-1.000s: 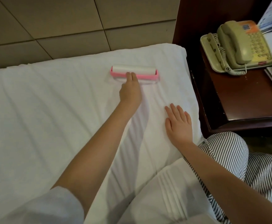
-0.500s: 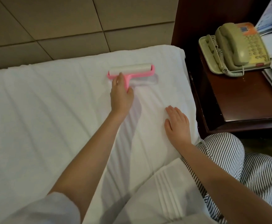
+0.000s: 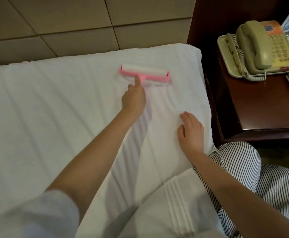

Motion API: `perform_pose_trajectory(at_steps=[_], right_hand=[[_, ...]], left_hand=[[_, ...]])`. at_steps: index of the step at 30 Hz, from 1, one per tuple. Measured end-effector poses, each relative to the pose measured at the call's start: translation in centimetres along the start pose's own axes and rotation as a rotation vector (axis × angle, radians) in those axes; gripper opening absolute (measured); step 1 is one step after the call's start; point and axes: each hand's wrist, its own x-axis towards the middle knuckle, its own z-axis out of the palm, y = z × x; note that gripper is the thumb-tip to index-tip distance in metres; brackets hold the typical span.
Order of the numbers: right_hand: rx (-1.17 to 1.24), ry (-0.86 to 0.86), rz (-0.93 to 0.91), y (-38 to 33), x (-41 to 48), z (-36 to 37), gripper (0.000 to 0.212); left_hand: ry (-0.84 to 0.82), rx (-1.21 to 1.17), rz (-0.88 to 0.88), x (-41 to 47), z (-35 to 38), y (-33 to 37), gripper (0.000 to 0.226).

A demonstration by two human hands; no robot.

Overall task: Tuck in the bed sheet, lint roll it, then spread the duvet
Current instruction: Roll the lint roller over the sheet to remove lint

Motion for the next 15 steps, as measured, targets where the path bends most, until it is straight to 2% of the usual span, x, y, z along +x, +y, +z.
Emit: perform_pose_trajectory(at_steps=[3,5,7,8,10,11,14,15], right_hand=[[-0.004,0.013,0.021,-0.4,0.2,0.1,0.056],[-0.037,0.004,0.023,-0.4,0.2,0.1,0.056],[-0.087,-0.008,0.025,-0.3,0.2,0.2,0.056],[-0.104,-0.02,0.032,-0.2,0.1,0.2,0.057],[-0.134,-0.056,0.051,-0.3,0.0,0.2,0.063],[-0.152,-0.078,0.059,-0.3,0.0,0.2,0.065],[-0.184,-0.135,0.088,-0.4,-0.1,0.1,0.071],[-0.188,-0.144,0.099,-0.4,-0.2,0.0,0.071]], left_hand=[[-0.072,0.008,0.0,3.0,-0.8,2.3,0.052],[-0.116,-0.012,-0.014,1.7,-1.1,1.8,0.052],[-0.158,0.011,-0.046,-2.5,-1.3,-0.2,0.055],[-0.12,0.045,-0.01,-5.6,-1.2,-1.6,0.059],[-0.162,0.126,0.056,-12.0,-1.9,-3.3,0.071],[-0.089,0.157,0.075,-13.3,-1.8,-4.2,0.072],[-0.158,0.097,0.038,-10.1,-2.0,-3.3,0.06],[-0.118,0.07,0.007,-7.6,-1.8,-2.3,0.056]])
